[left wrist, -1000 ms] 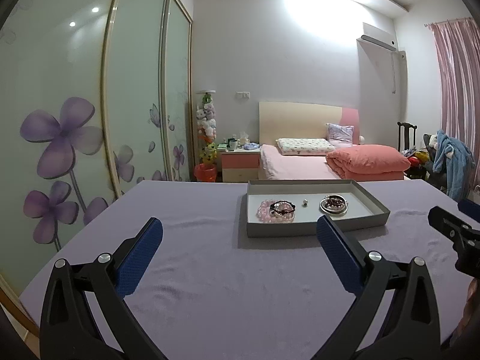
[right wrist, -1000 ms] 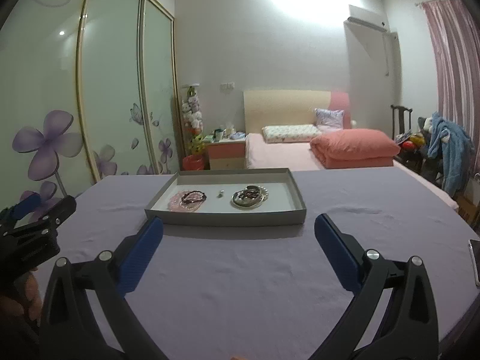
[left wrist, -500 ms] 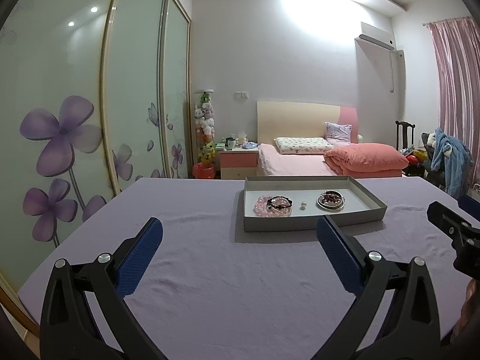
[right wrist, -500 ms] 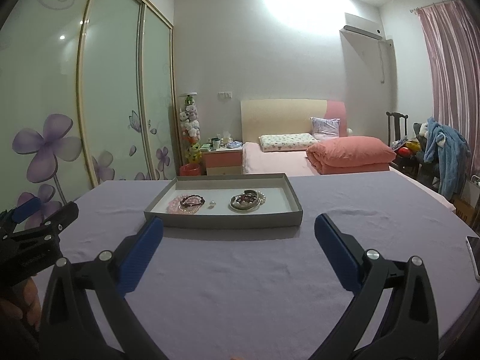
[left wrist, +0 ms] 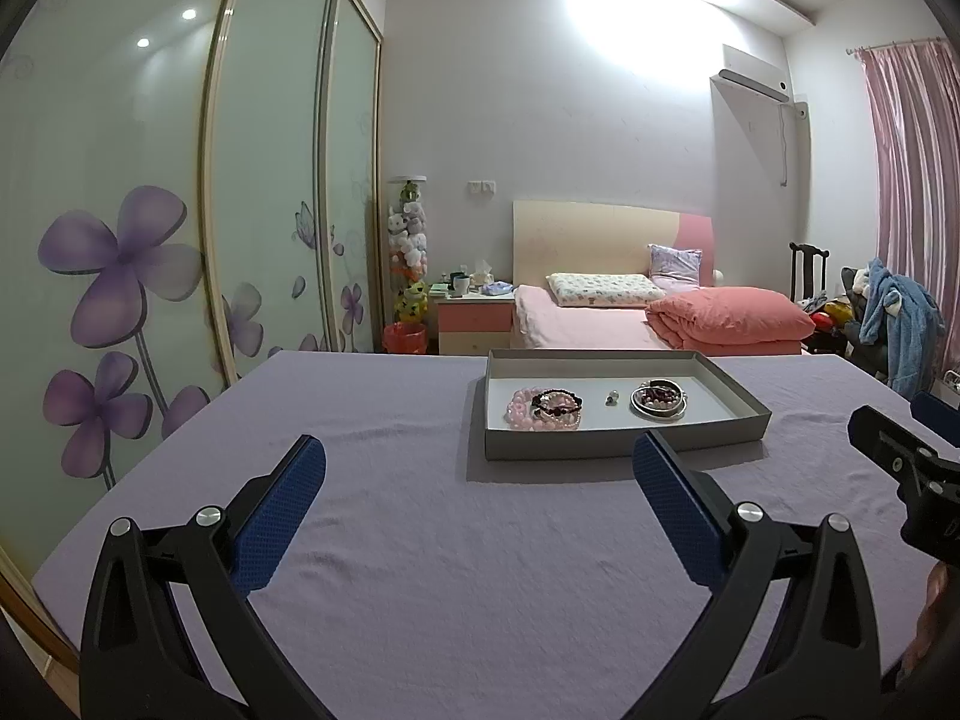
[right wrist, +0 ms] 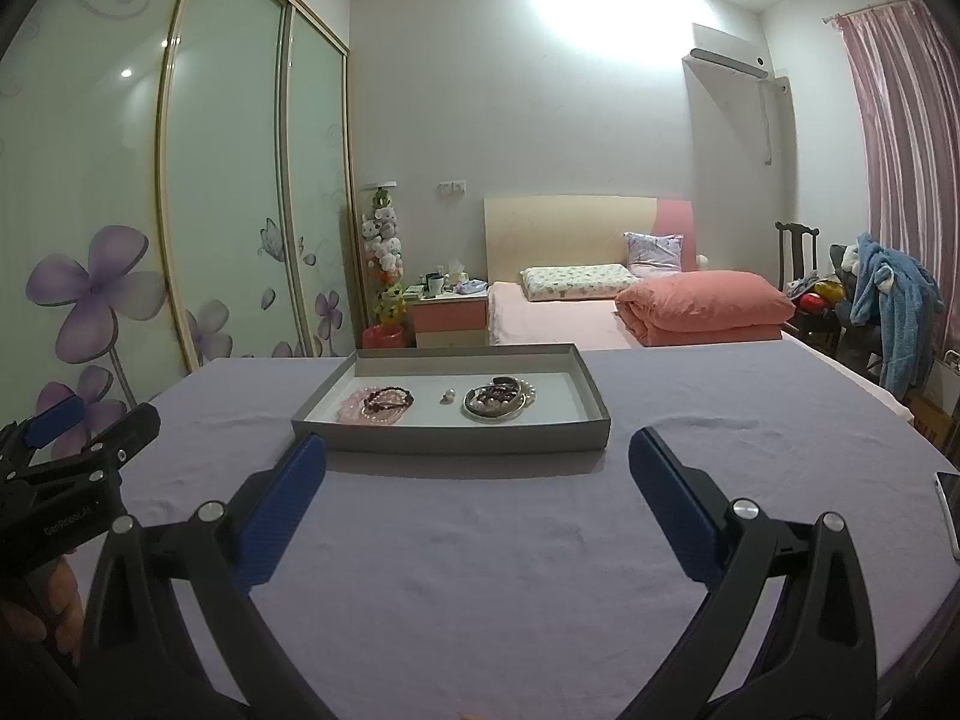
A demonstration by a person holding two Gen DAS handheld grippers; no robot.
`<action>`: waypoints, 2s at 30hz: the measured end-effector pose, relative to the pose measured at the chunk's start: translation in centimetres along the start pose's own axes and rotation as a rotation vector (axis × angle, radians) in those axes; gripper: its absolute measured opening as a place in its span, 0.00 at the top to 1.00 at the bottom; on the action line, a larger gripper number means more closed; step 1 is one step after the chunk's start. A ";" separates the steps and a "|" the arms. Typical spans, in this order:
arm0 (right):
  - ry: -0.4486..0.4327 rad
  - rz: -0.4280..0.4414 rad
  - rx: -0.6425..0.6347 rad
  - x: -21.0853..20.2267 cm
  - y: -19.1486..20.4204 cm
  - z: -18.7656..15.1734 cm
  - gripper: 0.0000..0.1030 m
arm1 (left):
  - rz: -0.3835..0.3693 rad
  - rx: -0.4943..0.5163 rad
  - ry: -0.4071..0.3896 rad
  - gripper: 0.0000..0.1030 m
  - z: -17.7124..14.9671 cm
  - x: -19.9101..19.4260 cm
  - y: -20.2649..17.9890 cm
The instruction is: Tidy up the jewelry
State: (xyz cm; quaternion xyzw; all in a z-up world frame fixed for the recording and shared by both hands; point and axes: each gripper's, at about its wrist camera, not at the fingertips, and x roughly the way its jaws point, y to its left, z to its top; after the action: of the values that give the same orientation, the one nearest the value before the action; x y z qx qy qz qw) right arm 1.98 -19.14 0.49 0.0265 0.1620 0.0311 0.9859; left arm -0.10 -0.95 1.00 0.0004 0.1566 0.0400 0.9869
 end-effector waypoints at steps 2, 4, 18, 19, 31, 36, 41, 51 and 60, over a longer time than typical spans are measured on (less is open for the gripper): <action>0.002 0.000 0.000 0.0 0.1 0.1 0.04 | 0.000 0.000 0.000 0.02 0.0 0.0 0.0; 0.002 0.000 0.000 0.0 0.0 0.1 0.04 | -0.001 0.001 0.001 0.02 0.0 0.0 -0.1; 0.008 0.000 0.003 0.2 0.0 -0.1 0.04 | -0.004 0.002 0.005 0.02 -0.2 -0.1 -0.5; 0.008 0.000 0.003 0.1 0.0 -0.1 0.04 | -0.005 0.002 0.005 0.02 -0.2 -0.1 -0.5; 0.007 0.000 0.003 0.2 0.0 0.0 0.04 | -0.005 0.003 0.007 0.02 -0.2 -0.1 -0.6; 0.007 0.000 0.003 0.1 0.0 0.0 0.04 | -0.006 0.003 0.008 0.02 -0.3 -0.1 -0.7; 0.008 0.000 0.003 0.2 0.0 0.0 0.04 | -0.006 0.003 0.009 0.02 -0.3 -0.1 -0.8; 0.008 0.000 0.003 0.2 0.0 0.0 0.04 | -0.006 0.003 0.009 0.02 -0.3 -0.1 -0.8; 0.010 0.001 0.004 0.2 0.0 0.0 0.04 | -0.006 0.004 0.010 0.02 -0.2 -0.1 -0.8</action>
State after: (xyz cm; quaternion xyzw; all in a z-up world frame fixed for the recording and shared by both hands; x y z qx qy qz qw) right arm 2.18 -19.10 0.48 0.0285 0.1670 0.0313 0.9850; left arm -0.19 -1.81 0.79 0.0016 0.1617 0.0369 0.9861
